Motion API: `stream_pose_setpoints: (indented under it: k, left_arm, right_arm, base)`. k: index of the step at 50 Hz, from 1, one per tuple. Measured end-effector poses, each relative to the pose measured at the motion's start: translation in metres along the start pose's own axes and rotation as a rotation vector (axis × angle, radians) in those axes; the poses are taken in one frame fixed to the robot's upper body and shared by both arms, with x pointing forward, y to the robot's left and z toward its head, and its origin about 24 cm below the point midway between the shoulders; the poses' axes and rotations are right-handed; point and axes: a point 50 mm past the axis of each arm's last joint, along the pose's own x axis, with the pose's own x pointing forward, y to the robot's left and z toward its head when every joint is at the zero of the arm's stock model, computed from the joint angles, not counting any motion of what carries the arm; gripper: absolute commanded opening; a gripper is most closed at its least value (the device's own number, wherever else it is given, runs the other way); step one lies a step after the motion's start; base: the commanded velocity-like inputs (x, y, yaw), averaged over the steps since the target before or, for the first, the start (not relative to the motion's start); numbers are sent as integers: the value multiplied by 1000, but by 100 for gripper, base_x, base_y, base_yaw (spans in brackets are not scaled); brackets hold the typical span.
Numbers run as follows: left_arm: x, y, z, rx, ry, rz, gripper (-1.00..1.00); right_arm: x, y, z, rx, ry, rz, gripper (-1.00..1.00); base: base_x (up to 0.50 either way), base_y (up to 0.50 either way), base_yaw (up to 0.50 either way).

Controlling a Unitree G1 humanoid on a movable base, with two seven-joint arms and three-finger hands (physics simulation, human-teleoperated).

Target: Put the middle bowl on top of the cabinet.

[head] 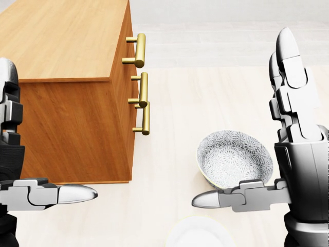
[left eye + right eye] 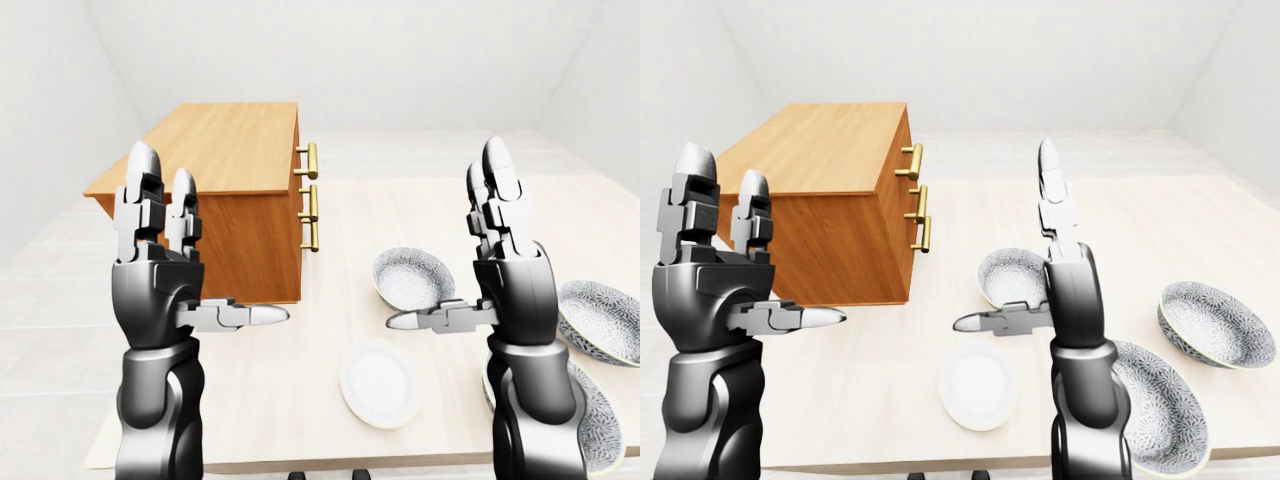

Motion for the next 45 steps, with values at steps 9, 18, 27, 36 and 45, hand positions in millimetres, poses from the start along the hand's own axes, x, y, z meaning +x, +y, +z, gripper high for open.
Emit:
stream_pose_setpoints:
  k: [9,18,27,36,45]
  left_arm:
    - [0,0,-1,9,5,-1,100]
    - [-1,0,-1,9,8,-4,100]
    - [-2,0,-1,7,7,-9,100]
    - [-2,-1,0,6,5,-14,100]
    - [-2,0,-1,6,7,-9,100]
  right_arm:
    - [1,-3,-6,-69,29,-34,100]
    - [2,-10,-10,-131,50,-99,100]
    - [3,-19,-10,-214,49,-173,100]
    - [3,-22,-12,-285,63,-197,100]
    - [3,-20,-16,-392,82,-179,100]
  base:
    - [0,0,0]
    - [0,0,0]
    - [0,0,0]
    - [0,0,0]
    - [0,0,0]
